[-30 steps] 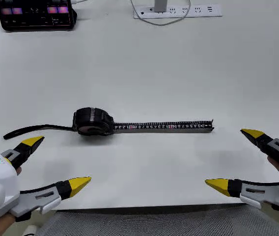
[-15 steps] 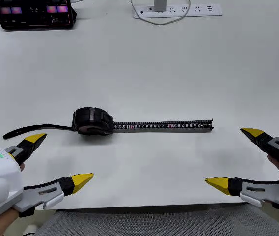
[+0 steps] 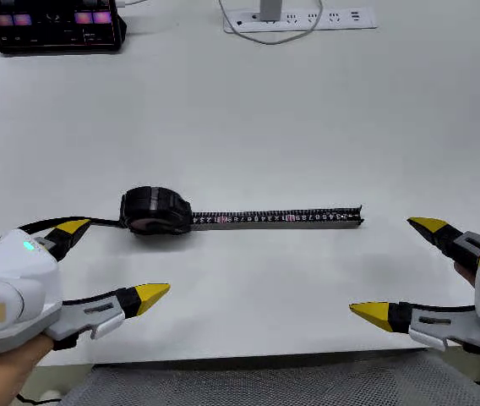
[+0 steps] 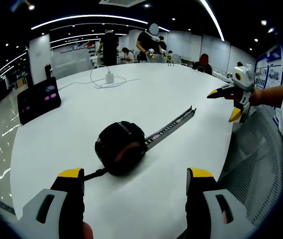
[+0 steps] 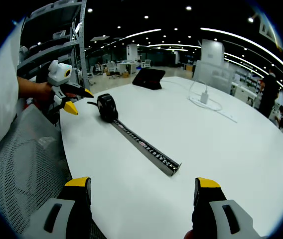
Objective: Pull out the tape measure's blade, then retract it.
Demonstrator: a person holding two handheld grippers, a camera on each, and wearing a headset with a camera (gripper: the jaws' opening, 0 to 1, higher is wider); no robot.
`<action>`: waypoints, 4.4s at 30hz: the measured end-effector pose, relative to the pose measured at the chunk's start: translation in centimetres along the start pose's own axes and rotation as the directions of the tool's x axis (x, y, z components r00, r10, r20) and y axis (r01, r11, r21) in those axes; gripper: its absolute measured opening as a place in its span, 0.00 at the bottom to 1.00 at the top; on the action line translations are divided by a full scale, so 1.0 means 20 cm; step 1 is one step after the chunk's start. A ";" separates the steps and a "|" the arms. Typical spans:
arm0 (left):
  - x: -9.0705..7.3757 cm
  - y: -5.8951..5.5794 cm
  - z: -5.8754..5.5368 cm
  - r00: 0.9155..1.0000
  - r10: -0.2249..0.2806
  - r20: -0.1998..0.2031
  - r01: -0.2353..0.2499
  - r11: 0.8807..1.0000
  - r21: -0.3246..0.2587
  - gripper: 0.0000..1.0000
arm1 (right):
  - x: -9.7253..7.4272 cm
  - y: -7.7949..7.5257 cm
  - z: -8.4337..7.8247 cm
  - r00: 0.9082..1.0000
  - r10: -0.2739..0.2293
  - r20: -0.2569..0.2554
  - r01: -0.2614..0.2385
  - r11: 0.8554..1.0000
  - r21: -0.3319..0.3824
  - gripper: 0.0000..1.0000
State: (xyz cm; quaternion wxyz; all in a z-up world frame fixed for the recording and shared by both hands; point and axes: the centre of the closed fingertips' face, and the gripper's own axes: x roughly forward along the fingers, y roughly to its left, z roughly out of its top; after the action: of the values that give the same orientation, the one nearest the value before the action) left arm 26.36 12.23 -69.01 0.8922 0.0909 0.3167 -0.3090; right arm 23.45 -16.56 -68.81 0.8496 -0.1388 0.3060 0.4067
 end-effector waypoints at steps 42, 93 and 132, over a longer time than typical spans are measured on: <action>0.22 0.01 0.06 0.998 0.052 0.025 -0.045 0.972 -0.230 0.81 | 0.02 -0.07 0.03 1.000 -0.002 0.028 0.001 1.000 0.026 0.83; 0.30 0.14 0.07 0.936 0.351 0.009 -0.322 0.868 -0.379 0.62 | 0.03 -0.07 0.00 1.000 0.015 0.012 -0.015 1.000 0.027 0.72; 0.31 0.17 0.06 0.931 0.364 0.007 -0.325 0.839 -0.436 0.59 | 0.07 -0.12 -0.03 0.999 0.028 -0.037 -0.030 0.999 -0.040 0.69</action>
State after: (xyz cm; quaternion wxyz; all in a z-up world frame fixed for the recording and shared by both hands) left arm 32.80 11.33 -72.03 0.9443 -0.0651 0.3150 -0.0702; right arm 25.72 -17.39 -70.16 0.8348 -0.1589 0.3153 0.4224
